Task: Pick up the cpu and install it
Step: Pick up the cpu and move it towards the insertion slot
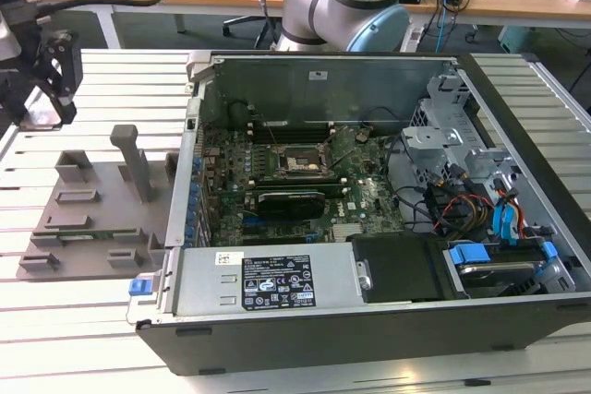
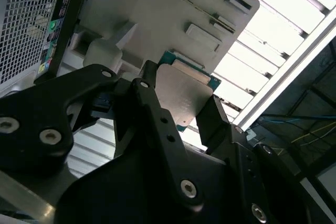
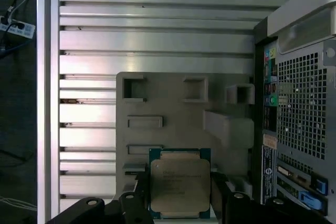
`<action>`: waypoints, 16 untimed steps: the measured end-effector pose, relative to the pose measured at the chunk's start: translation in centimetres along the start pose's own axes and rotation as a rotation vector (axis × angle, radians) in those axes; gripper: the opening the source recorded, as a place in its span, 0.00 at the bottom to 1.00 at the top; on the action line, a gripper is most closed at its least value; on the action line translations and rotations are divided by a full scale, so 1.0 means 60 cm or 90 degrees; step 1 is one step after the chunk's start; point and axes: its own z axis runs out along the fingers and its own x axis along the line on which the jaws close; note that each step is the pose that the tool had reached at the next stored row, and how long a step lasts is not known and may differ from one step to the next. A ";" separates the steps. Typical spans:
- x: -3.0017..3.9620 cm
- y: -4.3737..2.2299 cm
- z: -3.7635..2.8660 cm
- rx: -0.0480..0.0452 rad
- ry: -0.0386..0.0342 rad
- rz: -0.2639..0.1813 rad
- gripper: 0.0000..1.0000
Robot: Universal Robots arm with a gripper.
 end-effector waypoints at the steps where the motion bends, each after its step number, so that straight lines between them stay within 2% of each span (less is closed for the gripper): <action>1: 0.000 0.000 -0.005 0.0000 0.0000 0.000 0.55; 9: -0.001 0.000 -0.054 0.0000 0.0000 0.000 0.55; 14: -0.001 0.000 -0.055 -0.0001 0.0000 0.000 0.55; 16: -0.008 0.000 -0.055 -0.0001 0.0000 0.000 0.55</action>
